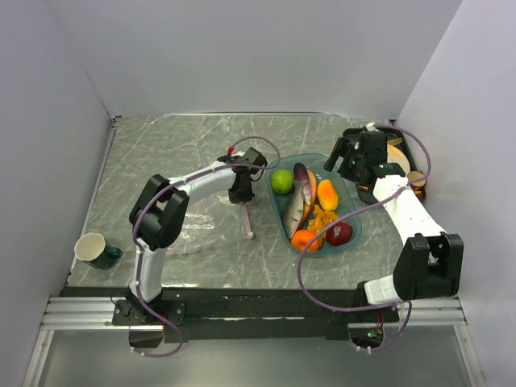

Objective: Place the food in the zip-top bag and seal the zipper
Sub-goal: Open the zipper of the food storage bag at the center of the board.

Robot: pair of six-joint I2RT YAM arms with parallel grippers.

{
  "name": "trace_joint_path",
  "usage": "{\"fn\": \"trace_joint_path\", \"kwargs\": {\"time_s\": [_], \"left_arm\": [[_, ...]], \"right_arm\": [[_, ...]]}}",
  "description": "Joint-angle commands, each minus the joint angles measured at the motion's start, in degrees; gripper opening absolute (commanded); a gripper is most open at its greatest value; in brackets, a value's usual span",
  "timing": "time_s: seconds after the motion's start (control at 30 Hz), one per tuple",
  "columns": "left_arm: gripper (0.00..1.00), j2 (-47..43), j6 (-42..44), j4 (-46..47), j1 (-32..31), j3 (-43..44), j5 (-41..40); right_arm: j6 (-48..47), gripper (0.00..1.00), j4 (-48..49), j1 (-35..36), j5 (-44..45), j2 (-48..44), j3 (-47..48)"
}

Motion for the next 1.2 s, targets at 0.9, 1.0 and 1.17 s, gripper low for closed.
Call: {"fn": "trace_joint_path", "kwargs": {"time_s": [0.9, 1.0, 1.17], "left_arm": [[0.01, -19.2, 15.5, 11.2, 0.2, -9.5, 15.4], [0.01, -20.9, 15.8, 12.6, 0.2, -11.2, 16.4], [0.01, -22.2, 15.6, 12.8, 0.2, -12.5, 18.0]], "right_arm": [[10.0, 0.68, 11.2, 4.1, -28.6, -3.2, -14.1], [10.7, 0.67, 12.0, 6.0, -28.5, -1.3, -13.6], [10.6, 0.68, 10.0, 7.7, -25.0, 3.1, -10.8]]}}
